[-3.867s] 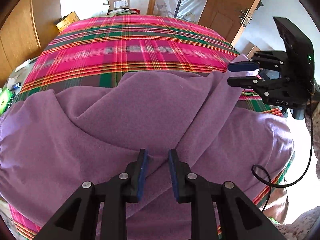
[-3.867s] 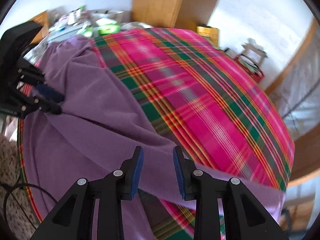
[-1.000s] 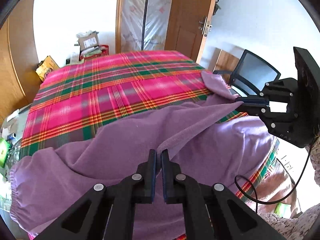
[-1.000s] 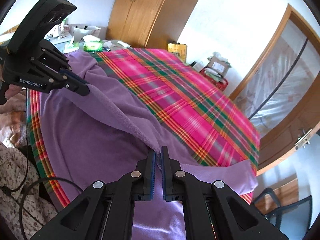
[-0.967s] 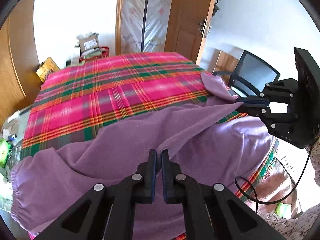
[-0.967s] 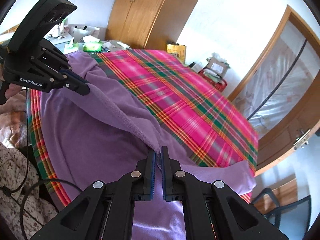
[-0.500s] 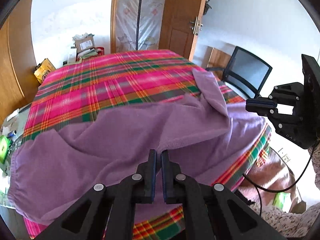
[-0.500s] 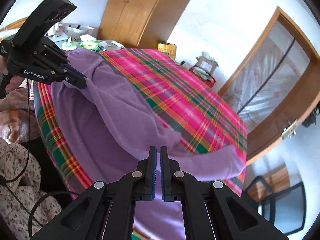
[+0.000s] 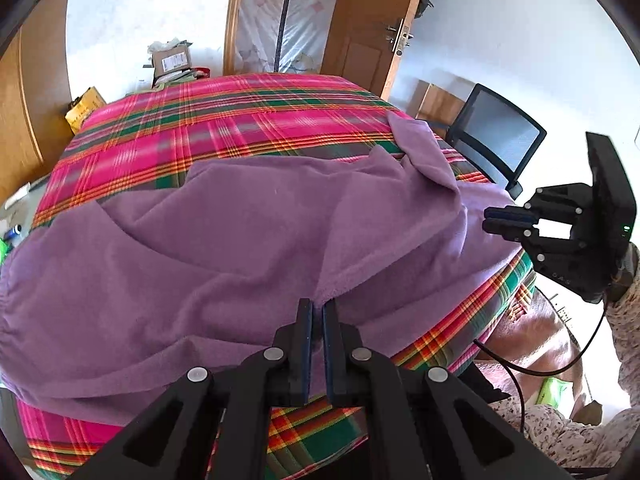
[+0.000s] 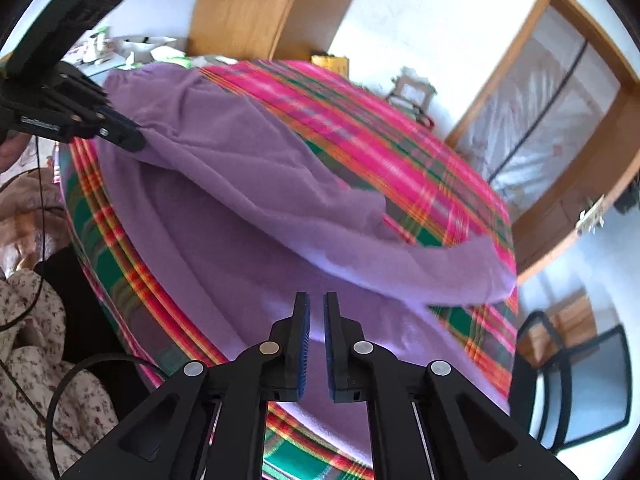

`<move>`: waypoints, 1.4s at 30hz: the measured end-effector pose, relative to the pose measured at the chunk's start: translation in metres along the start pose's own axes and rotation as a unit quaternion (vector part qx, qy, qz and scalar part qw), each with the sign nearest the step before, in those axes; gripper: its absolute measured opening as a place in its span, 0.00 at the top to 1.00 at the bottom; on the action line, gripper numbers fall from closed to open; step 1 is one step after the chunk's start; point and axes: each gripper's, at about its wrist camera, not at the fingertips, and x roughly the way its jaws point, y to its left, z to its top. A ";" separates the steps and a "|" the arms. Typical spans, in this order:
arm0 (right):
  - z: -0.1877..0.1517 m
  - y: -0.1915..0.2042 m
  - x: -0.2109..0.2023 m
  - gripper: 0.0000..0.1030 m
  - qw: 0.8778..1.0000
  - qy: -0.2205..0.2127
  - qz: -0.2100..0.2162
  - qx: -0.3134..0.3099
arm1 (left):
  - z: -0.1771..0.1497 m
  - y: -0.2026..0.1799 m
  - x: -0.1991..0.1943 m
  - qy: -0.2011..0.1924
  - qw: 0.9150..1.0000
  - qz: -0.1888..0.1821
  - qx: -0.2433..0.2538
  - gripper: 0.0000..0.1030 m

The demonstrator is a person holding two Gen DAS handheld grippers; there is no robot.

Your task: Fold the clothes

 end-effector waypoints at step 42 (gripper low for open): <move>-0.015 -0.037 0.036 0.76 0.963 0.004 0.010 0.270 | 0.035 0.031 -0.035 -0.123 0.980 -0.103 -0.119 0.95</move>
